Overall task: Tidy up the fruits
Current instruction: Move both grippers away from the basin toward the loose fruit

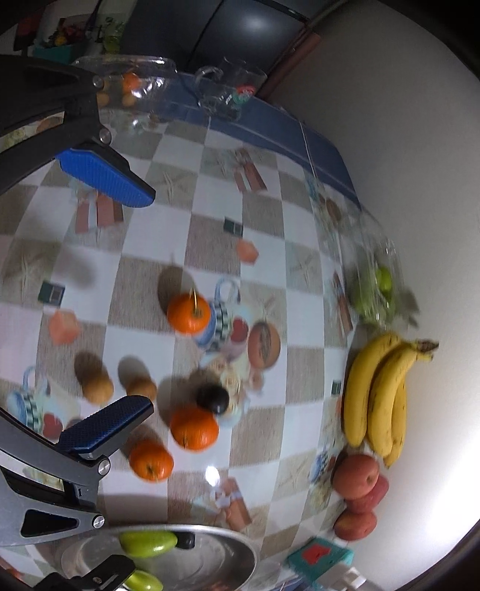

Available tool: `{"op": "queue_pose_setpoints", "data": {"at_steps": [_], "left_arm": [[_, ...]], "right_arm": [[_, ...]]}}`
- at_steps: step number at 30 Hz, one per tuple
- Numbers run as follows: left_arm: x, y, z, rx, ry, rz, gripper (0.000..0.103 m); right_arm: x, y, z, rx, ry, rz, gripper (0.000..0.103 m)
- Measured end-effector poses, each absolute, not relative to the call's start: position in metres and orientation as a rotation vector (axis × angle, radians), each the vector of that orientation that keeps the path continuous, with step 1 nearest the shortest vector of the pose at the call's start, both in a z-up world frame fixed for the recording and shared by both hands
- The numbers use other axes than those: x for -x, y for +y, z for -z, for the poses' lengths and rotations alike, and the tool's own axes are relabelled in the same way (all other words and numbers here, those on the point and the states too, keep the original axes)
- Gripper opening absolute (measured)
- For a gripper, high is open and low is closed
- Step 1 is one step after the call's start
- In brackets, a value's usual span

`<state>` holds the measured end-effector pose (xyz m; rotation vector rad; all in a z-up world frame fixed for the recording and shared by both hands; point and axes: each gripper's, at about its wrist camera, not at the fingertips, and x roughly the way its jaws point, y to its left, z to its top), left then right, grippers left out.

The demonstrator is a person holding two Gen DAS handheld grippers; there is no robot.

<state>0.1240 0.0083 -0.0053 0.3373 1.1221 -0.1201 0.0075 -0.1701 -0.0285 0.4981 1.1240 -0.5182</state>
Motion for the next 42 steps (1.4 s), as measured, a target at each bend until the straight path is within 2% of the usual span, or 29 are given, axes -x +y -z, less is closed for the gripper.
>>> {"op": "queue_pose_setpoints", "data": {"at_steps": [14, 20, 25, 37, 40, 42], "left_arm": [[-0.137, 0.060, 0.005, -0.209, 1.162, 0.061, 0.103], [-0.139, 0.063, 0.011, -0.166, 1.196, 0.068, 0.103], [-0.146, 0.071, 0.022, -0.021, 1.254, 0.084, 0.103], [-0.151, 0.057, 0.034, -0.010, 1.292, 0.121, 0.103], [-0.155, 0.055, 0.040, -0.011, 1.310, 0.118, 0.103], [-0.158, 0.054, 0.043, -0.006, 1.317, 0.117, 0.103]], "right_arm": [[-0.038, -0.114, 0.031, -0.447, 1.153, 0.326, 0.101], [-0.045, -0.104, 0.036, -0.446, 1.157, 0.278, 0.101], [-0.051, -0.106, 0.041, -0.432, 1.138, 0.289, 0.100], [-0.063, -0.109, 0.046, -0.408, 1.086, 0.278, 0.100], [-0.067, -0.109, 0.050, -0.410, 1.089, 0.263, 0.094], [-0.070, -0.110, 0.054, -0.423, 1.099, 0.260, 0.085]]}}
